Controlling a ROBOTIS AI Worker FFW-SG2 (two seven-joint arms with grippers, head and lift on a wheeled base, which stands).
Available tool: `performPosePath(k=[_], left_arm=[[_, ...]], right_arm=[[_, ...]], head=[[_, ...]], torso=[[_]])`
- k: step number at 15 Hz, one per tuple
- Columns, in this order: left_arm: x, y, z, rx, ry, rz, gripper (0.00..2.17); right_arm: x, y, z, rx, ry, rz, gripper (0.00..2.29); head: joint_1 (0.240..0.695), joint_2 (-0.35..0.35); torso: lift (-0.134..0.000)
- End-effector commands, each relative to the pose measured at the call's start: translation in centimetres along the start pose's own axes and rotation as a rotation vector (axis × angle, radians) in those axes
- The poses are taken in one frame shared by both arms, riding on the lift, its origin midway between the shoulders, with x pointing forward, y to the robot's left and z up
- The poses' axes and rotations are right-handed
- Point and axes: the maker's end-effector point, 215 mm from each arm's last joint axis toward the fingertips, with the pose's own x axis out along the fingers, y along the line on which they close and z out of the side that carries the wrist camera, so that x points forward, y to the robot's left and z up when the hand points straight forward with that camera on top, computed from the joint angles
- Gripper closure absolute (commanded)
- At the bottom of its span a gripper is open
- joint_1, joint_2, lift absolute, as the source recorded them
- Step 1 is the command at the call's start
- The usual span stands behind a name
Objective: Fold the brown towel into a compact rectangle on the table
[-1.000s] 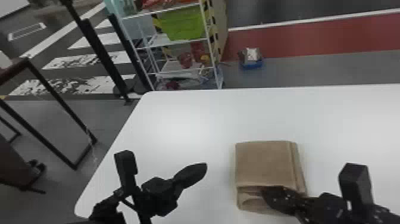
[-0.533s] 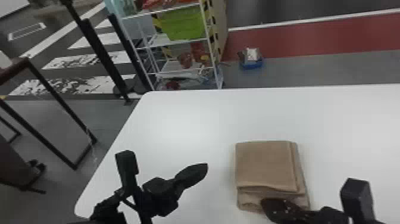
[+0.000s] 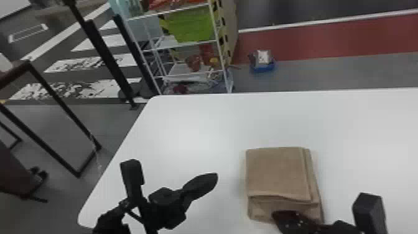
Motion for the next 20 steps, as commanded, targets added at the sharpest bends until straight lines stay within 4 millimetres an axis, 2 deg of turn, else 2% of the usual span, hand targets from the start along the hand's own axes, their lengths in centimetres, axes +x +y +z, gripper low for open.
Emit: performPosePath(k=[1, 4, 5, 6, 7, 8, 9, 12, 13, 16, 17, 18, 20], left_arm=[[0.1, -0.1, -0.1, -0.005, -0.002, -0.001, 1.71], [0.1, -0.3, 0.1, -0.002, -0.009, -0.007, 1.71], [0.1, -0.3, 0.2, 0.000, -0.011, -0.007, 1.71], [0.0, -0.3, 0.2, 0.002, -0.014, -0.007, 1.71], [0.0, -0.2, 0.4, 0.005, -0.019, -0.005, 1.71], [0.1, -0.2, 0.4, 0.008, -0.022, -0.003, 1.71], [0.3, -0.5, 0.5, 0.014, -0.025, -0.002, 1.71], [0.8, -1.4, 0.0, 0.015, -0.023, -0.005, 1.70], [1.0, -1.8, -0.2, 0.015, -0.021, -0.012, 1.56], [1.4, -2.3, 0.7, 0.045, -0.061, -0.004, 0.17], [1.5, -2.4, 1.5, 0.070, -0.099, 0.003, 0.04], [1.7, -2.6, 2.9, 0.108, -0.161, 0.020, 0.04], [2.8, -3.0, 4.4, 0.157, -0.239, 0.083, 0.03]], right_arm=[[-0.8, 0.7, 2.1, -0.015, -0.062, -0.001, 1.92], [-3.5, 0.9, 5.7, -0.038, -0.139, -0.031, 1.90], [-4.6, 0.2, 6.7, -0.051, -0.160, -0.056, 1.74], [-5.8, -1.4, 7.2, -0.060, -0.170, -0.106, 1.43], [-6.8, -2.8, 7.5, -0.070, -0.179, -0.148, 0.93], [-8.1, -4.7, 7.4, -0.066, -0.180, -0.206, 0.27], [-9.6, -6.6, 7.4, -0.066, -0.181, -0.275, 0.01], [-14.5, -11.2, 8.1, -0.070, -0.214, -0.456, 0.02], [-15.7, -12.2, 8.0, -0.070, -0.214, -0.494, 0.03], [-19.0, -14.3, 7.7, -0.027, -0.231, -0.557, 0.04], [-19.5, -14.4, 7.7, -0.023, -0.233, -0.566, 0.04], [-19.7, -14.3, 7.8, -0.022, -0.235, -0.570, 0.04], [-20.1, -14.1, 8.4, -0.021, -0.253, -0.592, 0.04]], head=[[0.695, 0.350], [0.695, 0.350], [0.695, 0.350], [0.695, 0.350], [0.695, 0.350], [0.695, 0.349], [0.695, 0.325], [0.695, 0.209], [0.695, 0.181], [0.695, 0.091], [0.695, 0.053], [0.695, 0.037], [0.695, 0.021]], torso=[[-0.124], [-0.124], [-0.124], [-0.124], [-0.124], [-0.124], [-0.124], [-0.124], [-0.124], [-0.124], [-0.124], [-0.124], [-0.124]])
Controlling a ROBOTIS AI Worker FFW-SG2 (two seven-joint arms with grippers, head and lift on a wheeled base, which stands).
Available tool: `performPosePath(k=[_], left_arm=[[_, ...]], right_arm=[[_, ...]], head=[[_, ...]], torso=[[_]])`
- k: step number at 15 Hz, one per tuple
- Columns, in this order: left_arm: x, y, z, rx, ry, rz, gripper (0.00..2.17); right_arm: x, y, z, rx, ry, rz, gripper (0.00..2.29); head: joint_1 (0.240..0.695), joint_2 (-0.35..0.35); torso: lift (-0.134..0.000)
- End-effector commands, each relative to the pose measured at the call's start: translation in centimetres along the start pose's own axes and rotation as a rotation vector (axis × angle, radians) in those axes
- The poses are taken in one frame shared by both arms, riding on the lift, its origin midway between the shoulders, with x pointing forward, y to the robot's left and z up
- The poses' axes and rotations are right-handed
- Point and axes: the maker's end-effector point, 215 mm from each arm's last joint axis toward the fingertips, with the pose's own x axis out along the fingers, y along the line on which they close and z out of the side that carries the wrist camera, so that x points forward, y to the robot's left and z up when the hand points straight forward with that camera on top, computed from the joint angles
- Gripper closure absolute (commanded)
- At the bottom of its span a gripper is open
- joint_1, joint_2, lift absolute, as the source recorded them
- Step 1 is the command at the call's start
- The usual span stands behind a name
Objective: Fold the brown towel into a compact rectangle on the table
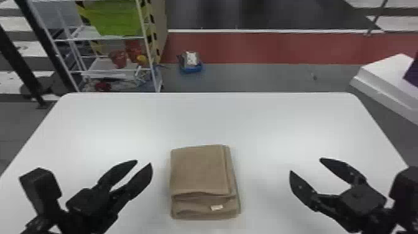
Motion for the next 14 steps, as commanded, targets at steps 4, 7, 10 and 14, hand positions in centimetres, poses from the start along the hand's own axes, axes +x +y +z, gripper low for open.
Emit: performPosePath(k=[4, 7, 10, 14], left_arm=[[0.1, -4.9, 8.5, 0.295, -0.464, 0.135, 0.02], [0.7, -5.8, 8.1, 0.318, -0.453, 0.156, 0.02], [1.5, -4.7, 7.6, 0.344, -0.409, 0.204, 0.02], [3.2, -3.0, 4.9, 0.292, -0.271, 0.210, 0.02]], right_arm=[[0.0, -0.4, 2.4, -0.025, -0.082, -0.049, 0.04], [0.9, -0.7, 4.1, -0.043, -0.139, -0.066, 0.04], [1.8, -1.9, 6.1, -0.050, -0.206, -0.136, 0.04], [2.1, -2.1, 7.3, -0.059, -0.258, -0.143, 0.06]], head=[[0.695, 0.010], [0.695, -0.031], [0.695, -0.044], [0.695, -0.041]], torso=[[-0.124], [-0.124], [-0.124], [-0.124]])
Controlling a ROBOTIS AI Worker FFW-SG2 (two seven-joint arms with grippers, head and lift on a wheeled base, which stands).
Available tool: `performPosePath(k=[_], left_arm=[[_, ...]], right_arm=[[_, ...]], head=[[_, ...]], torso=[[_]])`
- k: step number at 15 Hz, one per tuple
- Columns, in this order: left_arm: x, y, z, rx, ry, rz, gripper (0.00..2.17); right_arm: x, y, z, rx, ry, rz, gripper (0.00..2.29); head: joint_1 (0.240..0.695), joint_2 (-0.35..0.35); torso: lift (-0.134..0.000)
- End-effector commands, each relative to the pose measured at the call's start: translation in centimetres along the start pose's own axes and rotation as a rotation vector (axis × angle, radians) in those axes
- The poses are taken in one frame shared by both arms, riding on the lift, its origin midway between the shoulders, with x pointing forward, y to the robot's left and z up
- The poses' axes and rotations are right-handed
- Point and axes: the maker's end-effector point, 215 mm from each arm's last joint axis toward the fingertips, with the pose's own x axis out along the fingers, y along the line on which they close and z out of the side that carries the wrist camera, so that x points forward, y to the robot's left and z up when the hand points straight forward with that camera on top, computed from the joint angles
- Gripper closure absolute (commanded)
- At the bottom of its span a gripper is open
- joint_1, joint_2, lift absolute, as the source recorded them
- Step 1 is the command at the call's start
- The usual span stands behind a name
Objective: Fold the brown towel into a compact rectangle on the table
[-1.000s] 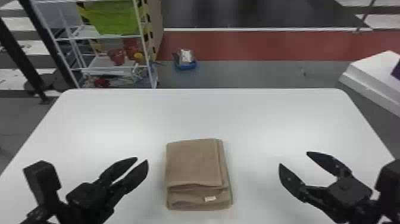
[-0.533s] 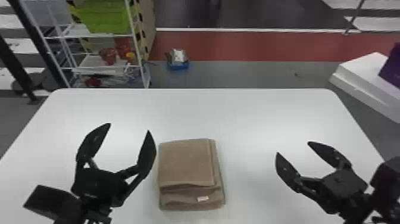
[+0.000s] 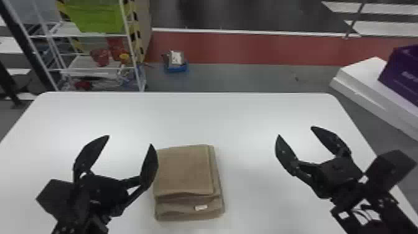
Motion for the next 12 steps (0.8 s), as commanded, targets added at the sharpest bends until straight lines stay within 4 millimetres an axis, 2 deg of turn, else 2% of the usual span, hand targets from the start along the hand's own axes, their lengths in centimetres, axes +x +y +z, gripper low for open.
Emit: performPosePath(k=[1, 5, 12], left_arm=[[0.4, 0.4, -0.9, -0.026, 0.036, 0.007, 0.02], [0.9, 1.6, 0.2, -0.025, 0.008, 0.046, 0.02], [0.8, 2.7, -0.4, -0.037, 0.021, 0.056, 0.02]], right_arm=[[0.0, -0.3, 0.5, -0.007, -0.022, -0.009, 0.06], [-0.5, -1.3, -0.2, -0.014, -0.027, -0.033, 0.06], [-1.1, -2.0, -0.7, -0.020, -0.019, -0.047, 0.06]], head=[[0.695, -0.038], [0.695, -0.037], [0.695, -0.033]], torso=[[-0.124], [-0.124], [-0.124]])
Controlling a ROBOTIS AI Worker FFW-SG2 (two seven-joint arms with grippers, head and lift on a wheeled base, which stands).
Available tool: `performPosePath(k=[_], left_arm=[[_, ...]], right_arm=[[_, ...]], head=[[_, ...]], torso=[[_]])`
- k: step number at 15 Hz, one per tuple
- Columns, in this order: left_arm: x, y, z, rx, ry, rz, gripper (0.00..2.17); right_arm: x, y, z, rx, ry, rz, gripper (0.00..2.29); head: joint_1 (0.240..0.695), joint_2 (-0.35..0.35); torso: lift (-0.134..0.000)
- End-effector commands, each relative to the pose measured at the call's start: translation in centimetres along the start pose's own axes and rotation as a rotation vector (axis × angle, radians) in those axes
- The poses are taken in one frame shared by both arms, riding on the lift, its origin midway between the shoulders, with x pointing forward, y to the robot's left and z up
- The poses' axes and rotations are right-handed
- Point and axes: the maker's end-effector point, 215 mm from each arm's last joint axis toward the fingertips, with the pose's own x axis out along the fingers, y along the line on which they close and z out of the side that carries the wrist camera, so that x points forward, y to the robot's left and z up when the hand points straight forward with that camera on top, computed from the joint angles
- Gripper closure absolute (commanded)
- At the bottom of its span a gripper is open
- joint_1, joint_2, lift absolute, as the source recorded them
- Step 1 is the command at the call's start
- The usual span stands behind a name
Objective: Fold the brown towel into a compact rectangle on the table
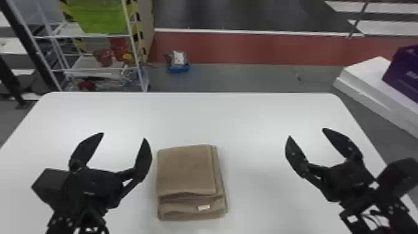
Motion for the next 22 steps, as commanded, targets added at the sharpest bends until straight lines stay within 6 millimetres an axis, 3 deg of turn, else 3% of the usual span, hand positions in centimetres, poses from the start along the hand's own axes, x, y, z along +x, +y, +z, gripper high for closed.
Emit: performPosePath(k=[1, 22], left_arm=[[0.0, 0.6, -0.3, -0.006, 0.009, 0.009, 0.02], [0.0, 0.6, -0.6, -0.019, 0.023, -0.013, 0.02]], right_arm=[[-0.3, -0.3, -0.2, -0.003, 0.003, -0.007, 0.06], [0.1, 1.5, -0.1, -0.015, 0.008, 0.048, 0.04]], head=[[0.695, -0.032], [0.695, -0.004]], torso=[[-0.124], [-0.124]])
